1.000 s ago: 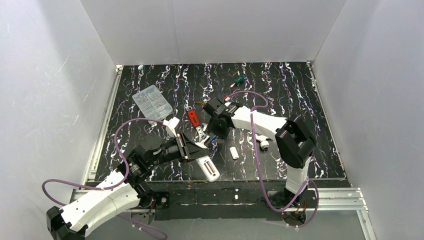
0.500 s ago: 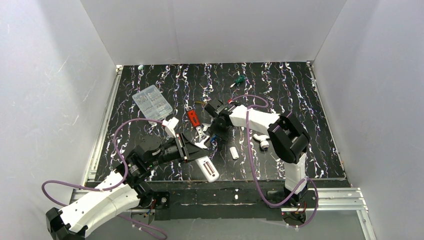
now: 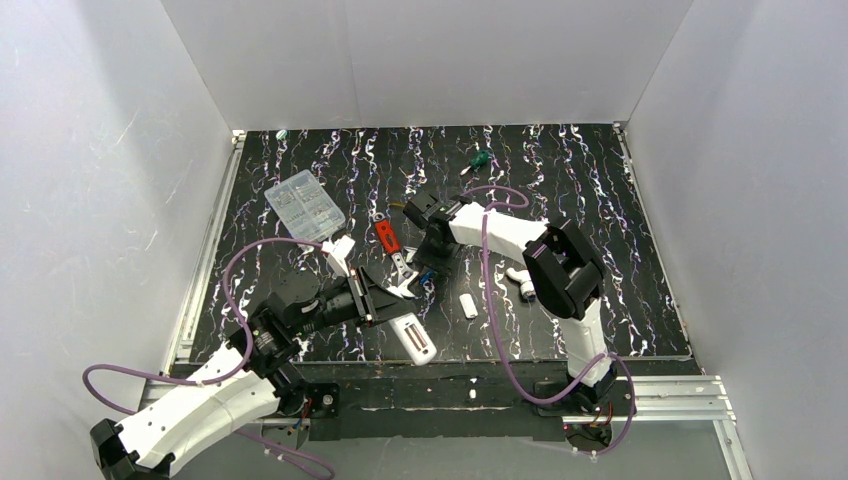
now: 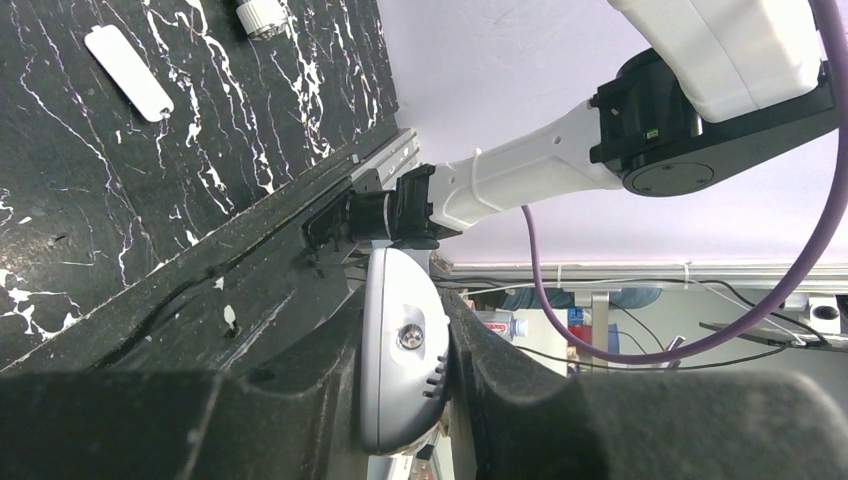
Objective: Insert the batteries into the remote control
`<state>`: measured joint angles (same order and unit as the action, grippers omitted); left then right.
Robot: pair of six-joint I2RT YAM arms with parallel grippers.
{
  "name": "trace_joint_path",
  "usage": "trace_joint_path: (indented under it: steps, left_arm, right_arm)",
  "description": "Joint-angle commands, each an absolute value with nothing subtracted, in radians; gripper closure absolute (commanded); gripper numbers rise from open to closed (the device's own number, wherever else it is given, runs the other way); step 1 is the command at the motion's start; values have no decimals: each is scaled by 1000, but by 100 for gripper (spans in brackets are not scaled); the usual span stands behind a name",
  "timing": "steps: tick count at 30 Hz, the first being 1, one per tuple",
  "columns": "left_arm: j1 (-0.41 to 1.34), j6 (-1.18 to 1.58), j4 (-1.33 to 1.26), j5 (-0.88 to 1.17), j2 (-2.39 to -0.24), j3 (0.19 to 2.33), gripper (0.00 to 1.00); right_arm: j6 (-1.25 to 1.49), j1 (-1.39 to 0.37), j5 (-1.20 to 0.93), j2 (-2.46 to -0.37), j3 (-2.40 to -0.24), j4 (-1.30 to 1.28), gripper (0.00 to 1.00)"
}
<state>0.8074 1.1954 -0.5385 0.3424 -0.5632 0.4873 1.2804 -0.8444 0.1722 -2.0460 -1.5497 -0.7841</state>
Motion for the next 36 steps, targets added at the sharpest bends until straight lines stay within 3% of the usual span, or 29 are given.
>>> trace_joint_path:
  steps: [1, 11, 15, 23, 27, 36]
  left_arm:
    - [811, 1178, -574, 349, -537, 529, 100]
    - [811, 1179, -571, 345, -528, 523, 100]
    - [811, 1177, -563, 341, -520, 523, 100]
    - [810, 1176, -560, 338, -515, 525, 100]
    - [811, 1175, -558, 335, -511, 522, 100]
    - [810, 1171, -546, 333, -502, 520, 100]
  right_arm:
    - [1302, -842, 176, -2055, -1585, -833, 52]
    - [1308, -841, 161, -2112, -1665, -930, 60]
    - [1308, -839, 158, -2107, -1653, -921, 67]
    - [1310, -838, 152, -2102, -1643, -919, 70]
    - [1304, -835, 143, -2095, -1632, -910, 83]
    - [1241, -831, 247, -1999, -1596, -906, 94]
